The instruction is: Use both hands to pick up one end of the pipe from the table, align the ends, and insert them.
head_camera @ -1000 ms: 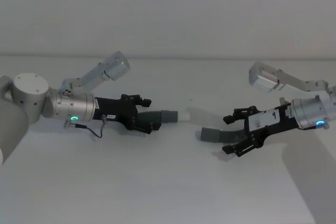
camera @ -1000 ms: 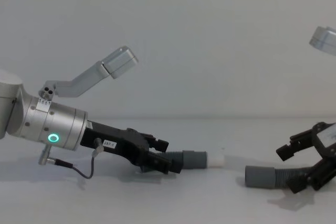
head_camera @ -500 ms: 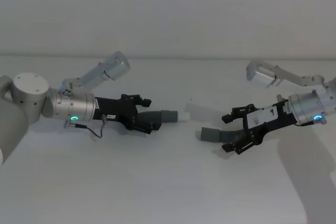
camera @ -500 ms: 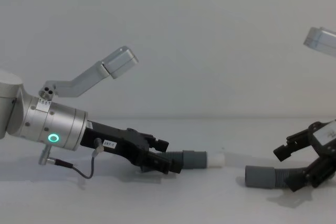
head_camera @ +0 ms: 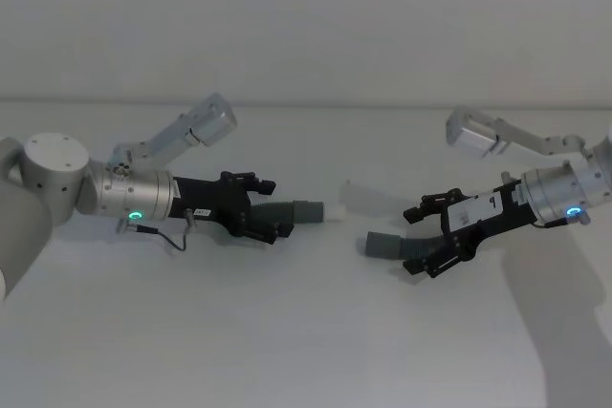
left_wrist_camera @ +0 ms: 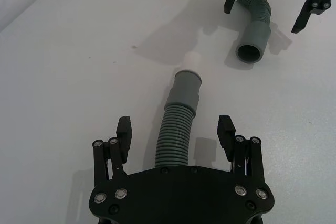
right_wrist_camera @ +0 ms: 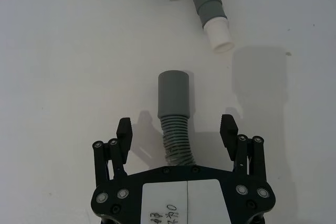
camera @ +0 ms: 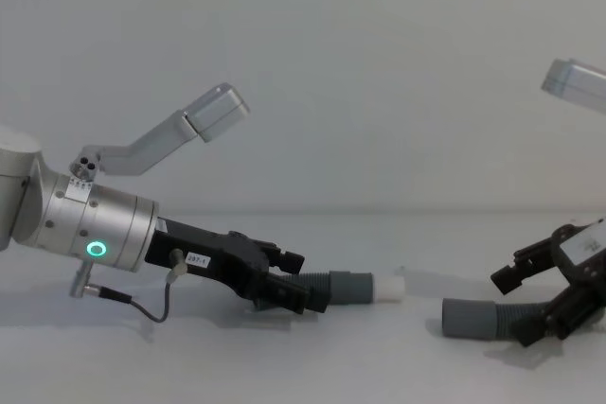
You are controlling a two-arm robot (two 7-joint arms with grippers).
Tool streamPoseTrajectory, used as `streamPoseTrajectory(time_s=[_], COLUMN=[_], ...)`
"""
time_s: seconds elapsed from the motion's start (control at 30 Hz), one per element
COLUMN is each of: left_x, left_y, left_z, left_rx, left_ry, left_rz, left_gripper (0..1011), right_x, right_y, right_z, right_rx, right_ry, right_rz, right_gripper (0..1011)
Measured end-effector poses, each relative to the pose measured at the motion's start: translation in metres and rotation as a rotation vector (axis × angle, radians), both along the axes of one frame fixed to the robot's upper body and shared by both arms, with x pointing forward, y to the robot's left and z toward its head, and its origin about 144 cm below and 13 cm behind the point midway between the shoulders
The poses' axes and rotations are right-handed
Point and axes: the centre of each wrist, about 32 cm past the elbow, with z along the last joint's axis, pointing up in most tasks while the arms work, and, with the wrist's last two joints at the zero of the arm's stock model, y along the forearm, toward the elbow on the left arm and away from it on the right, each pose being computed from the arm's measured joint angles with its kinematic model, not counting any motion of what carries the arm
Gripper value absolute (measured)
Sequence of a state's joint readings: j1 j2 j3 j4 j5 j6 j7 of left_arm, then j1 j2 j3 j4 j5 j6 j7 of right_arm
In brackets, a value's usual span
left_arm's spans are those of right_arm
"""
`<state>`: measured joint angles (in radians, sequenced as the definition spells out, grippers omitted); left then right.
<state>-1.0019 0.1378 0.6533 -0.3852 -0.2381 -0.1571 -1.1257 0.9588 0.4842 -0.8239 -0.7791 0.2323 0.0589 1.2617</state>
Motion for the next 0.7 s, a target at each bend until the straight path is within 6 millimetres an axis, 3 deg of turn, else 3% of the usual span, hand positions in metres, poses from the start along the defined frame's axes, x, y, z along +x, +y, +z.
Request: streamPoseTrajectory(time_s=[0.7], left_x=[0.0], left_y=[0.0], left_z=[0.0], left_rx=[0.0], left_ry=[0.0], left_rz=[0.0], left_gripper=[1000], right_x=[0.0056], right_y=[-0.0022], right_z=[-0.0038], right_rx=[-0.003], right_ry=[0.017], right_rz=[-0.013], right_gripper=[1000])
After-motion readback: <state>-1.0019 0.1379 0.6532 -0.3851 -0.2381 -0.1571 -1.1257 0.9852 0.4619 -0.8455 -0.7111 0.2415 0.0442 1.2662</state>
